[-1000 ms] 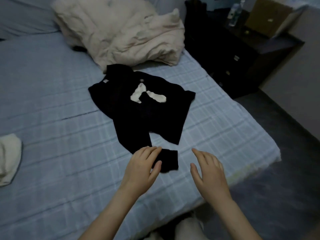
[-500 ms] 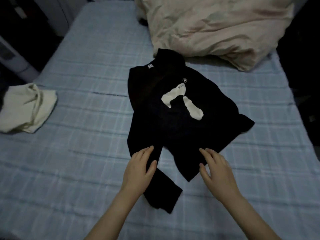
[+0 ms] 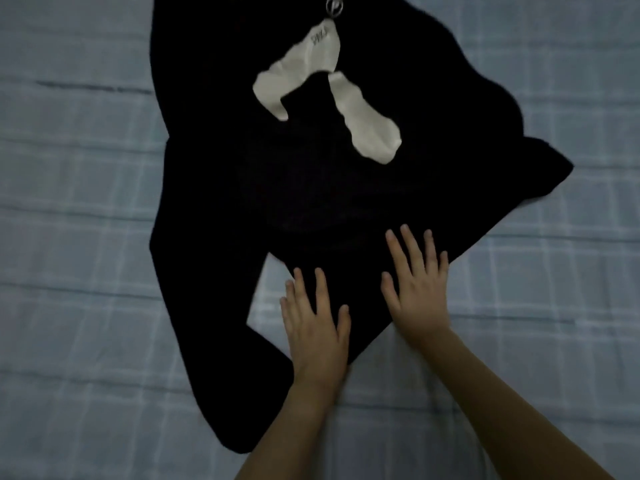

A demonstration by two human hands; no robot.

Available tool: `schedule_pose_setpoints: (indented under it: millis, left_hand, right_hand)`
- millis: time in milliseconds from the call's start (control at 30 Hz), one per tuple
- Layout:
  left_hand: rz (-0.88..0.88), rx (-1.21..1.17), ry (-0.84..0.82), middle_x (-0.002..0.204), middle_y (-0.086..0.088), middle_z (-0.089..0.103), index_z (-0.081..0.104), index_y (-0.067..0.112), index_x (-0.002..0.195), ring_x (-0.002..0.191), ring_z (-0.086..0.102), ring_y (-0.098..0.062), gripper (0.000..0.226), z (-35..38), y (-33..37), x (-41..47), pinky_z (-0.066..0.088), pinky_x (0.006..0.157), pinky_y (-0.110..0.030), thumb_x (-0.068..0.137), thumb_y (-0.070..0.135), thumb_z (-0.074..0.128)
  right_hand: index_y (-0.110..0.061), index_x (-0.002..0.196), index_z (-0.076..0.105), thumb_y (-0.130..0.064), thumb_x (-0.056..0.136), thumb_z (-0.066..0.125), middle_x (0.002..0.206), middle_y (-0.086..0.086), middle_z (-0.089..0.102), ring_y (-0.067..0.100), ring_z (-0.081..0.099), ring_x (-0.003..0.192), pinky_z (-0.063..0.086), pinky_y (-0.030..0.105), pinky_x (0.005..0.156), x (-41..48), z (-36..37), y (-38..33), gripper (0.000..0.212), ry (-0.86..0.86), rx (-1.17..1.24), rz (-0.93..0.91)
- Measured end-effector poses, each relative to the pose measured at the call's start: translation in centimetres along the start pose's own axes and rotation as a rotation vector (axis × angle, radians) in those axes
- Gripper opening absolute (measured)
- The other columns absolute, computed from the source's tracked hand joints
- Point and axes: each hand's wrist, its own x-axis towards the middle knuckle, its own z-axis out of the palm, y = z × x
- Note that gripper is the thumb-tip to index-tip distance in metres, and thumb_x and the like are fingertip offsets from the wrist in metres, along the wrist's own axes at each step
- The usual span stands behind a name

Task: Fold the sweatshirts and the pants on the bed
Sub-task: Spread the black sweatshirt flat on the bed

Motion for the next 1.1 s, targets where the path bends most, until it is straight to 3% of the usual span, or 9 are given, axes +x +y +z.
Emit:
schedule_pose_setpoints:
  millis: [133,300,433,567,700,767,867,1000,1100]
  left_hand:
    - [-0.067,-0.191,0.086,0.162,-0.009,0.015,0.024,0.022,0.154,0.149,0.014,-0.02,0.063,0.6,0.7,-0.6,0.021,0.121,-0.042,0.099,0.029,0.053]
    - [-0.324,-0.698,0.223,0.136,0.01,0.035,0.033,0.042,0.145,0.123,0.038,0.015,0.074,-1.6,3.5,-2.3,0.036,0.099,-0.003,0.086,0.021,0.073]
    - [-0.311,-0.847,0.021,0.138,0.021,0.046,0.035,0.043,0.143,0.126,0.046,0.006,0.075,-3.8,3.2,-2.9,0.045,0.105,-0.023,0.085,0.016,0.074]
    - [-0.216,-0.86,-0.156,0.136,0.029,0.051,0.039,0.043,0.144,0.126,0.048,0.008,0.074,-6.4,2.9,-3.7,0.047,0.102,-0.02,0.086,0.015,0.074]
    - [-0.256,-0.967,-0.217,0.128,0.021,0.062,0.041,0.042,0.144,0.118,0.058,0.003,0.078,-9.6,3.3,-5.4,0.052,0.096,-0.023,0.083,0.011,0.077]
    - [-0.272,-1.019,-0.23,0.123,0.022,0.065,0.043,0.042,0.143,0.115,0.061,0.001,0.079,-11.0,3.3,-6.6,0.054,0.088,-0.018,0.081,0.007,0.077]
    - [-0.276,-1.069,-0.235,0.118,0.025,0.066,0.046,0.044,0.14,0.11,0.063,0.003,0.079,-13.1,3.0,-8.5,0.051,0.08,-0.01,0.08,0.006,0.078]
    - [-0.303,-1.098,-0.237,0.119,0.027,0.065,0.052,0.052,0.132,0.11,0.063,0.003,0.078,-15.8,2.1,-10.6,0.054,0.08,-0.014,0.074,0.011,0.083]
    - [-0.313,-1.089,-0.272,0.13,0.018,0.061,0.053,0.056,0.129,0.118,0.06,-0.005,0.08,-18.3,1.4,-11.8,0.052,0.098,-0.035,0.065,0.022,0.087]
  right_hand:
    - [-0.035,0.157,0.013,-0.039,0.098,0.036,0.164,-0.005,0.019,0.029,0.01,0.152,0.014,0.061,0.118,0.2,1.6,0.9,0.063,0.097,-0.01,-0.045]
    - [-0.031,0.156,0.021,-0.04,0.099,0.035,0.163,-0.002,0.023,0.032,0.013,0.151,0.016,0.062,0.117,-0.1,0.4,0.4,0.06,0.049,0.017,-0.022]
    - [-0.032,0.156,0.021,-0.04,0.1,0.037,0.164,-0.001,0.019,0.034,0.015,0.15,0.025,0.058,0.116,-0.9,-2.3,-0.1,0.059,-0.041,0.121,-0.024]
    - [-0.042,0.152,0.026,-0.038,0.091,0.064,0.162,0.006,0.01,0.033,0.025,0.143,0.032,0.046,0.114,-4.3,-5.1,-0.8,0.073,-0.004,0.332,0.126]
    - [-0.044,0.149,0.031,-0.031,0.086,0.075,0.149,0.0,0.038,0.021,0.046,0.134,0.045,0.047,0.108,-7.3,-6.4,-2.5,0.078,-0.146,0.923,0.505]
    - [-0.04,0.143,0.041,-0.024,0.087,0.075,0.139,-0.008,0.054,0.016,0.056,0.127,0.052,0.044,0.1,-7.3,-7.2,-3.5,0.068,-0.18,1.242,0.6]
    - [-0.038,0.138,0.048,-0.016,0.084,0.077,0.135,0.001,0.061,0.018,0.063,0.12,0.056,0.039,0.091,-6.2,-8.3,-4.8,0.065,-0.101,1.585,0.666]
    - [-0.045,0.146,0.037,-0.01,0.078,0.08,0.138,-0.001,0.057,0.011,0.065,0.115,0.057,0.03,0.087,-4.8,-10.3,-5.0,0.087,0.107,1.695,0.707]
    - [-0.049,0.145,0.037,-0.014,0.071,0.086,0.138,-0.009,0.054,0.006,0.062,0.117,0.056,0.027,0.089,-4.5,-12.7,-4.8,0.095,0.143,1.459,0.654]
